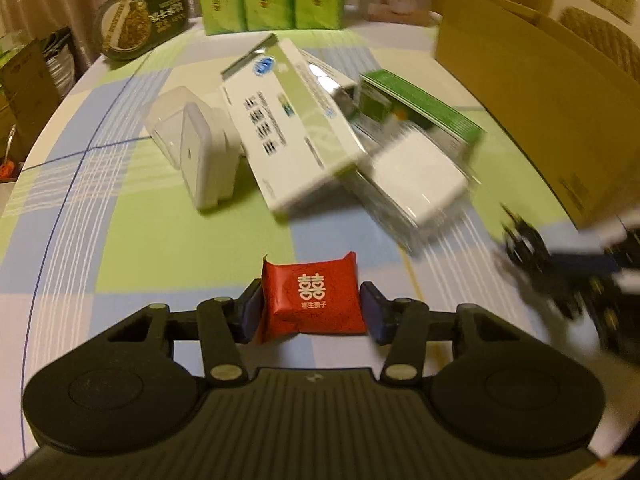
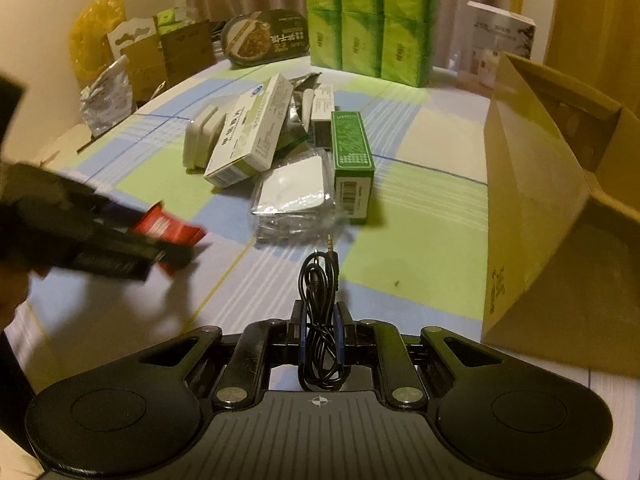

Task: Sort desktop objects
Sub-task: 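Carry the cable and candy packet over the open cardboard box with both tools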

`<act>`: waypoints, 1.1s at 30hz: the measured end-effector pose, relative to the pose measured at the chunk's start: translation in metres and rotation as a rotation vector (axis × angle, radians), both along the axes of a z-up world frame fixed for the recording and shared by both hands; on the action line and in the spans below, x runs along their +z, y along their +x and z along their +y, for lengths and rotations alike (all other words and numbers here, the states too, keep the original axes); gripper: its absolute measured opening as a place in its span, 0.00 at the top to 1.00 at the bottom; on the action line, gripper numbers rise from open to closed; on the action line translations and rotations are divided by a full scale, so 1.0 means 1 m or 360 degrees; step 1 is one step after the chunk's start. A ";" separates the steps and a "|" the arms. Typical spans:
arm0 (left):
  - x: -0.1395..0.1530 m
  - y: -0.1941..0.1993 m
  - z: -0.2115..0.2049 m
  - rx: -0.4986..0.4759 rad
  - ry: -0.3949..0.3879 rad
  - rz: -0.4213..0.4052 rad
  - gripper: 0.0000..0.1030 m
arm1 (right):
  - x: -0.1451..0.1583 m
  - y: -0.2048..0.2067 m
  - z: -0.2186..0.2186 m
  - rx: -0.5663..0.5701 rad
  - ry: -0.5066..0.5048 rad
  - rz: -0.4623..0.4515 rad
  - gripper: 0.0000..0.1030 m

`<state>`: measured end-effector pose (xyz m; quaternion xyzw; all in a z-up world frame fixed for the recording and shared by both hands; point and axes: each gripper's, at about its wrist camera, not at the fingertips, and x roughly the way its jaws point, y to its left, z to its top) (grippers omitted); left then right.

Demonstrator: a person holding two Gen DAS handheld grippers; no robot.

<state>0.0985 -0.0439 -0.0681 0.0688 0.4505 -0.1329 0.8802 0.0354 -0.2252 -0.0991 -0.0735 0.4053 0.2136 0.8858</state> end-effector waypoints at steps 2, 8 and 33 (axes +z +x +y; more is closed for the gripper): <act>0.001 -0.013 -0.002 -0.0043 0.0008 0.0015 0.56 | 0.000 -0.002 -0.002 -0.0014 0.0009 0.0010 0.90; -0.001 -0.034 -0.008 -0.0095 0.0025 0.0004 0.56 | 0.001 -0.010 -0.009 -0.0047 0.0045 0.0031 0.90; 0.068 -0.053 -0.038 -0.0224 -0.0050 -0.0232 0.57 | 0.094 -0.024 -0.045 -0.0223 0.0210 -0.0361 0.90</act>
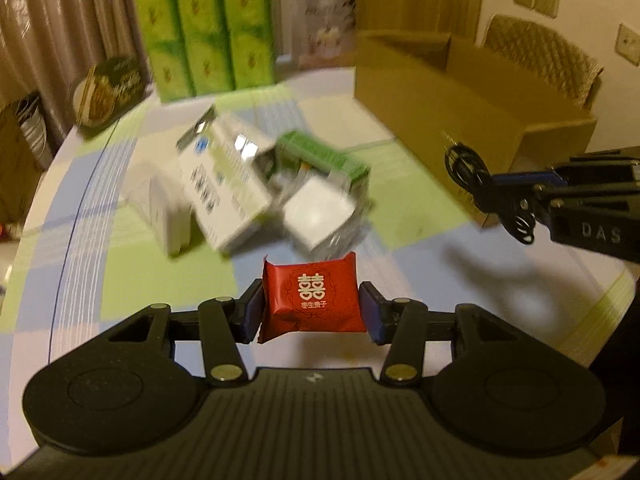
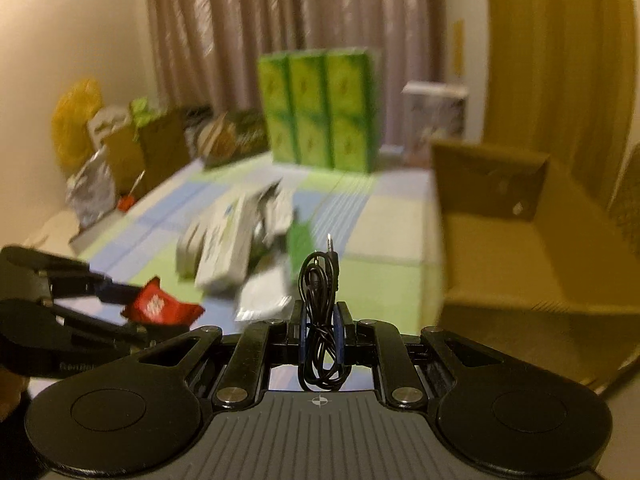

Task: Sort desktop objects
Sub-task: 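Carry the cable and candy packet over the open cardboard box with both tools, then open the left tool dropping the candy packet while the right tool releases the cable into the box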

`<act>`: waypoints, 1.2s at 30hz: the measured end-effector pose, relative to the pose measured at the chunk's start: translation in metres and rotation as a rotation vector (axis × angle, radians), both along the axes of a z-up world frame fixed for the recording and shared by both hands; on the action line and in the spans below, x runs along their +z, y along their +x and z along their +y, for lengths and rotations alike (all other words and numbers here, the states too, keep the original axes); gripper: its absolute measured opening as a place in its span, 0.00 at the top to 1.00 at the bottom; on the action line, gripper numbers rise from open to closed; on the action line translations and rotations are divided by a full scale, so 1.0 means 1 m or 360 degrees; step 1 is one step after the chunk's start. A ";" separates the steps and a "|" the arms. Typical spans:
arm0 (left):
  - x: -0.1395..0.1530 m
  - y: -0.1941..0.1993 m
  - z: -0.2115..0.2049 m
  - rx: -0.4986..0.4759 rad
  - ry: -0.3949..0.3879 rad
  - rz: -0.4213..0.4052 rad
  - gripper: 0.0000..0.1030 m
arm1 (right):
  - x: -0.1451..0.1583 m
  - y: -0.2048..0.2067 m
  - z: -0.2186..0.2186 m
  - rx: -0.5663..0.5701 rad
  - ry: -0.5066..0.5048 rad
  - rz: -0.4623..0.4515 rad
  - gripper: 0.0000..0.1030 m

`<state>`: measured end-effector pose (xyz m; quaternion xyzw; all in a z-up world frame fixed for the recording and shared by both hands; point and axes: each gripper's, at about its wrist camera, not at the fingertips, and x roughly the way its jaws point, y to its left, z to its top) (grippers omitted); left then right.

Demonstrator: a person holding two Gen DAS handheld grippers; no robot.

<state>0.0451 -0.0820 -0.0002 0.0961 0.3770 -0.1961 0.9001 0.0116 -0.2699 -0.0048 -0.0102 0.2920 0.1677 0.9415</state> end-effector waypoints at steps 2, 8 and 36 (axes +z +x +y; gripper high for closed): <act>0.014 0.002 -0.011 -0.0039 -0.0032 -0.0039 0.57 | 0.014 0.001 -0.015 -0.0065 0.0006 -0.0065 0.90; 0.052 0.011 -0.066 -0.0207 -0.0126 -0.0150 0.57 | 0.038 0.014 -0.067 -0.0281 0.0026 -0.0147 0.90; 0.061 0.055 -0.186 -0.0456 -0.0200 -0.0339 0.32 | 0.020 0.056 -0.152 -0.0468 0.0116 -0.0105 0.90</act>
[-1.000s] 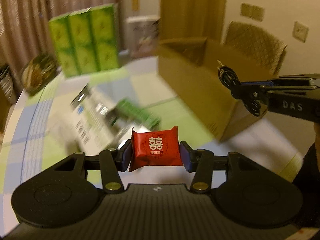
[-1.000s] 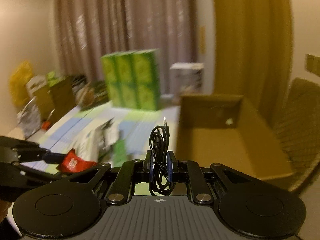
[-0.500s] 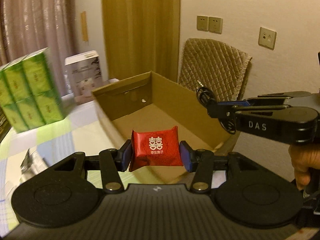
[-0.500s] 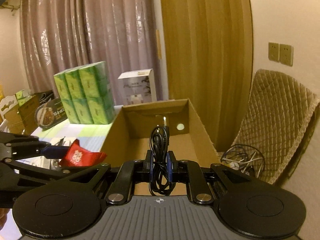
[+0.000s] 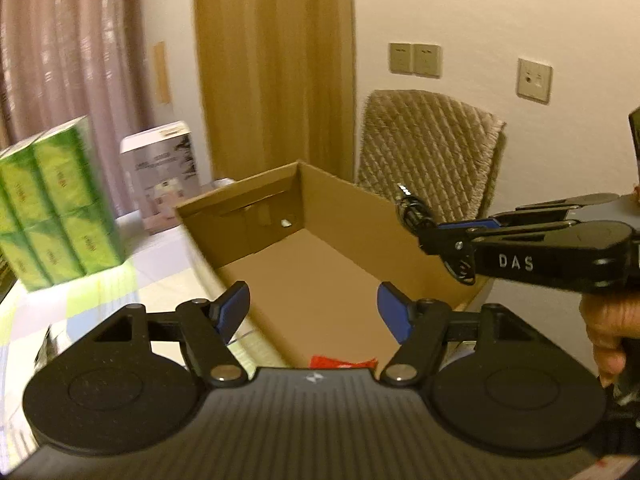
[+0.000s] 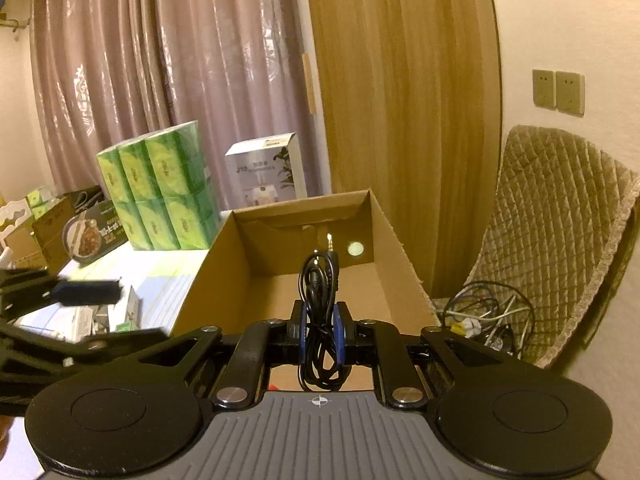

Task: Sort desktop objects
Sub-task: 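Open the left tool dropping the candy packet while the right tool releases the cable into the box, then move both tools back over the remaining items on the table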

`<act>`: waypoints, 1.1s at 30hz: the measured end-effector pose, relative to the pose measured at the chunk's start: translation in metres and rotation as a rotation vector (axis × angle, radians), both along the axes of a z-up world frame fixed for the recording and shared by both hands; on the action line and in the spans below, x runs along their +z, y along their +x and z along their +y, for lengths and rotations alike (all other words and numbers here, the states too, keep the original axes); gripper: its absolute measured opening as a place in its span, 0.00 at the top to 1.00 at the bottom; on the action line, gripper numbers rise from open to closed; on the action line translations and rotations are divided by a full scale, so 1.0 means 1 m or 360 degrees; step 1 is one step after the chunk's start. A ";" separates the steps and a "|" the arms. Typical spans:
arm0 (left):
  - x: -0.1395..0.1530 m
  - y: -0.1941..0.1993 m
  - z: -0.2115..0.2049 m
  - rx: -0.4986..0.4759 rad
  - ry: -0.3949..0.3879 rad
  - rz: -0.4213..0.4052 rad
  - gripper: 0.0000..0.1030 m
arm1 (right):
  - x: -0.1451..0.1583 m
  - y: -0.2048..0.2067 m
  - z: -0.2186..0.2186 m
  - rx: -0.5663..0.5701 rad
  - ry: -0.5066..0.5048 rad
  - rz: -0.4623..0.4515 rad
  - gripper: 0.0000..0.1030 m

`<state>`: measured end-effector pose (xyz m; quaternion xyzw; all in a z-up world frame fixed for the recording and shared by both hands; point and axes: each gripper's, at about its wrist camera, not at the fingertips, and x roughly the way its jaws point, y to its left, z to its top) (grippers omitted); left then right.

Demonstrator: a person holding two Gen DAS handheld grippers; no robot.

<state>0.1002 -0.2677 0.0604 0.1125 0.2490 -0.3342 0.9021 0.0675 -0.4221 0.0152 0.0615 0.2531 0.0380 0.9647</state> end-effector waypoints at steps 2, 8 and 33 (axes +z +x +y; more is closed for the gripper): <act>-0.001 -0.004 0.013 0.0046 -0.0010 0.0016 0.29 | 0.000 0.004 0.002 0.0012 0.0001 -0.0003 0.90; -0.006 -0.016 0.045 0.0150 -0.0017 0.0081 0.25 | 0.005 0.000 0.004 -0.0001 0.0026 -0.0063 0.43; -0.025 -0.049 0.216 0.0713 0.0042 0.0194 0.15 | 0.010 -0.068 0.122 0.0420 0.0051 -0.0034 0.37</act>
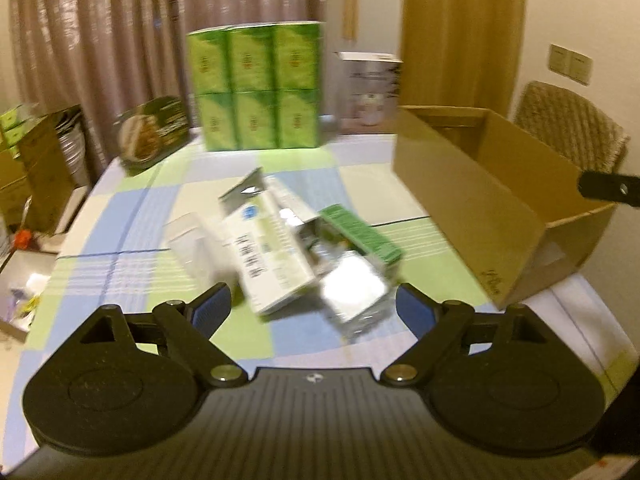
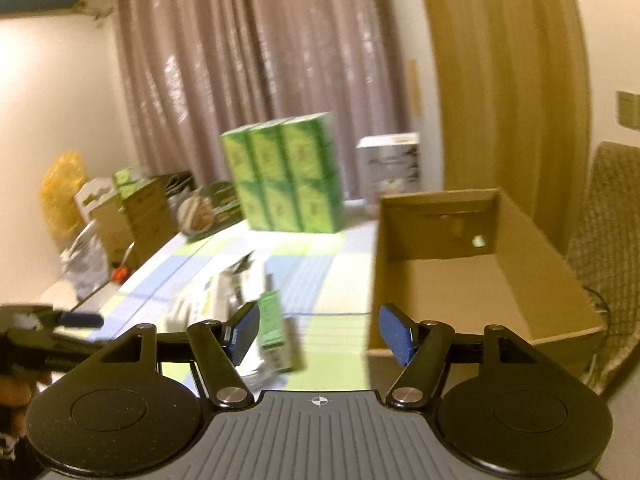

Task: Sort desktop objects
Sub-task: 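Move both tools back over the remaining items on the table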

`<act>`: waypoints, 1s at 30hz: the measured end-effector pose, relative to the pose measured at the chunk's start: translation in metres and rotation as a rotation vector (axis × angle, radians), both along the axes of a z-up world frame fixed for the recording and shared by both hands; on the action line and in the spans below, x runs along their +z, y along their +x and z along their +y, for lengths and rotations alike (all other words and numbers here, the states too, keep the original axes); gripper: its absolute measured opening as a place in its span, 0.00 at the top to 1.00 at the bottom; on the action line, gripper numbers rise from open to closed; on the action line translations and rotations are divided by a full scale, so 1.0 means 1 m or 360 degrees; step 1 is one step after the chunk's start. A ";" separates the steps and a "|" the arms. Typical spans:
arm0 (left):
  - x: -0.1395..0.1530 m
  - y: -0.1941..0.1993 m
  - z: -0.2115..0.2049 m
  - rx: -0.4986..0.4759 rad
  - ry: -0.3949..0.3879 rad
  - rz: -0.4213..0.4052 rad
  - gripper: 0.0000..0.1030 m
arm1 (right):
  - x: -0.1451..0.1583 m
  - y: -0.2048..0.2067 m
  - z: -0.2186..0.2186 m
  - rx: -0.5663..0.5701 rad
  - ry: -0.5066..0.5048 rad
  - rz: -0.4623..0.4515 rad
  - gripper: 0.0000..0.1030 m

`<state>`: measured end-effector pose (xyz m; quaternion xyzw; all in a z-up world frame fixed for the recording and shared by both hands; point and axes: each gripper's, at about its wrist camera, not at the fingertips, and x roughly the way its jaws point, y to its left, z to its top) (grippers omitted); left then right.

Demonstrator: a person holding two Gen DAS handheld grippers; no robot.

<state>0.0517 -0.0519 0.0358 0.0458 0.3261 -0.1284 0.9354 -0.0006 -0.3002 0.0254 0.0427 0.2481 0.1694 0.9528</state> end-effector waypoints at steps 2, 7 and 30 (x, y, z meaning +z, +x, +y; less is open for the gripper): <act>0.000 0.000 0.011 0.0029 0.0001 -0.0008 0.14 | -0.004 0.000 0.010 0.0041 -0.0019 0.0019 0.36; 0.000 0.001 0.028 0.0047 0.0026 -0.0027 0.12 | -0.012 0.001 0.030 0.0114 -0.0067 0.0050 0.34; -0.047 0.055 0.070 -0.0315 0.0250 0.0103 0.11 | -0.085 0.054 0.109 0.0350 -0.0383 0.0298 0.23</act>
